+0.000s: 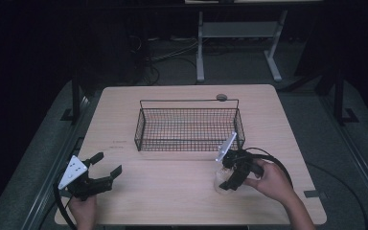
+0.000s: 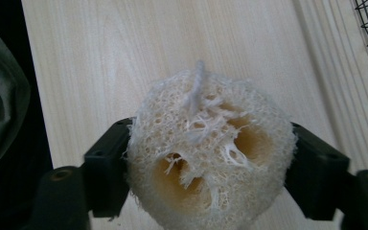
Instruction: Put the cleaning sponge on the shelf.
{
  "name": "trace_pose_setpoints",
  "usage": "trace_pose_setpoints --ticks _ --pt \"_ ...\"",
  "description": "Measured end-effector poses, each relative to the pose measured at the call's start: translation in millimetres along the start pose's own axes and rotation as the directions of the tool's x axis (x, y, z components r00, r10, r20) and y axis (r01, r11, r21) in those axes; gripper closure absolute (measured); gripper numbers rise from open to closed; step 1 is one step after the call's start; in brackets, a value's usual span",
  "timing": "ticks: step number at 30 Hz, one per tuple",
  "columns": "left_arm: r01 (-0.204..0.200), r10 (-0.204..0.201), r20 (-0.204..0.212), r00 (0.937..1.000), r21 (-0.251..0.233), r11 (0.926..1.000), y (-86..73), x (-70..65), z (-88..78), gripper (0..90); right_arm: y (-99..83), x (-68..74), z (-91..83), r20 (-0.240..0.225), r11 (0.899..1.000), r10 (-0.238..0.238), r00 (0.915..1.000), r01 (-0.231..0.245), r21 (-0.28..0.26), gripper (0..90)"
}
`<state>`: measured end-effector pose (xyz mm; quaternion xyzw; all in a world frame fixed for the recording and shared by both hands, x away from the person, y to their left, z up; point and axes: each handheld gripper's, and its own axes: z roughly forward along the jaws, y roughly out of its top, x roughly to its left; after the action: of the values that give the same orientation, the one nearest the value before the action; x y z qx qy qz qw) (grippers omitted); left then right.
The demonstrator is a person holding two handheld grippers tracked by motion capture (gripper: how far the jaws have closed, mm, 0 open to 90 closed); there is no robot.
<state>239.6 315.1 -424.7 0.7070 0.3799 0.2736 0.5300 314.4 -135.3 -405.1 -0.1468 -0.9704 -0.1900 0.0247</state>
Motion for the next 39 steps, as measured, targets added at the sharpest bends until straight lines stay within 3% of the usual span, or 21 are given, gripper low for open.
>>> trace_pose_setpoints --ticks 13,24,39 --pt "-0.001 0.001 0.001 1.0000 0.001 1.0000 -0.1 -0.1 0.6 13.8 2.6 1.8 -6.3 -0.004 1.000 -0.004 1.0000 0.004 -0.026 27.1" --pt "0.002 -0.002 -0.001 1.0000 -0.002 1.0000 0.0 0.2 0.0 13.8 22.0 7.5 -22.7 0.025 0.998 -0.053 0.9983 0.054 -0.037 27.1" --pt "0.002 -0.002 -0.001 1.0000 -0.003 1.0000 -0.2 1.1 -0.1 13.8 43.6 0.3 -44.3 0.035 0.996 -0.072 0.9968 0.074 -0.044 27.2"
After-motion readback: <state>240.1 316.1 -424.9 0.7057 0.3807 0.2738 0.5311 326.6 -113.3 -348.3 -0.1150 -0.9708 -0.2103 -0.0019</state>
